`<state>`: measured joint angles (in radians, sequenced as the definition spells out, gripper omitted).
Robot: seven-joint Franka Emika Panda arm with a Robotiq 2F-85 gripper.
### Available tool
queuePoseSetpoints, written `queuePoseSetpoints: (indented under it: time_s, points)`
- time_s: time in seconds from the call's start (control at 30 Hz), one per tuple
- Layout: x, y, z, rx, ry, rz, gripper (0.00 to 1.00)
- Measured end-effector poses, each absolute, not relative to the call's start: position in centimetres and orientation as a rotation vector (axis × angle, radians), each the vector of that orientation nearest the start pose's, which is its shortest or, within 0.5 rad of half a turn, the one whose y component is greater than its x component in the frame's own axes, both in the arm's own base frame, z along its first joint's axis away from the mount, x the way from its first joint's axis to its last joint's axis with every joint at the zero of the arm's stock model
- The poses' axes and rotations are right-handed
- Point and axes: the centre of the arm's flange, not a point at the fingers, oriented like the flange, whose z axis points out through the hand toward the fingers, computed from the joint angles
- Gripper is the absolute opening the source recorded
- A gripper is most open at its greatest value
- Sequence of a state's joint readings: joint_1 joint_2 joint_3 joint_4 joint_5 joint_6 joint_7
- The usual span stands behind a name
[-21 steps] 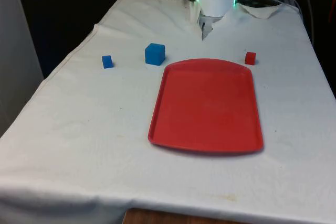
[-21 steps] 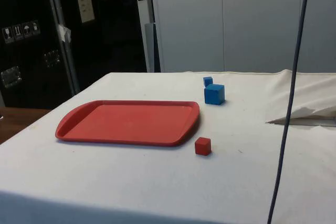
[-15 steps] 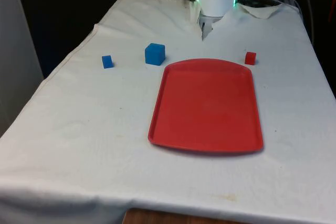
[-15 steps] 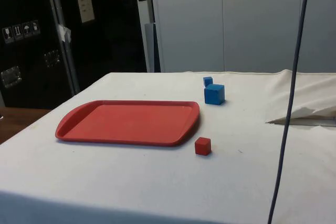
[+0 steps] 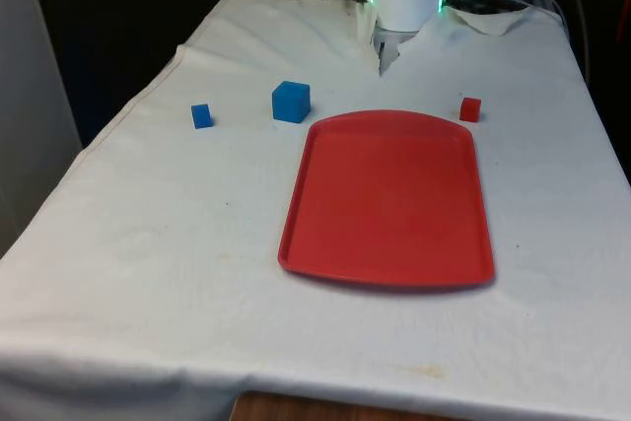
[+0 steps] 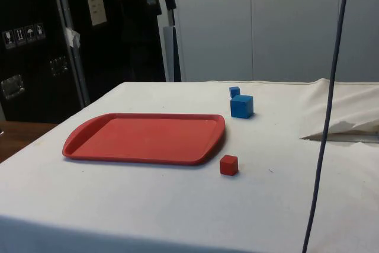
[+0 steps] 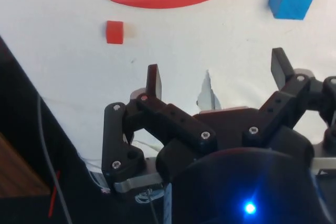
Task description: Pick up the largest block and place it onto the tray.
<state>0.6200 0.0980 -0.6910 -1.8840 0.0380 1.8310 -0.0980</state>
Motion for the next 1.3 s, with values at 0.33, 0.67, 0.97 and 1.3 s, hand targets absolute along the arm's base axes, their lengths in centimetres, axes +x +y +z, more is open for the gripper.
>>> queuePoseSetpoints:
  time_s: [0.33, 0.67, 0.97, 1.3]
  points:
    - [55.7, -4.6, 43.7, -3.156, -0.027, 0.248, 1.00]
    - [54.5, -6.7, 41.3, -3.153, -0.037, 0.290, 1.00]
    - [53.4, -8.4, 39.3, -3.149, -0.045, 0.322, 1.00]
    - [52.2, -10.2, 37.5, -3.144, -0.047, 0.346, 1.00]
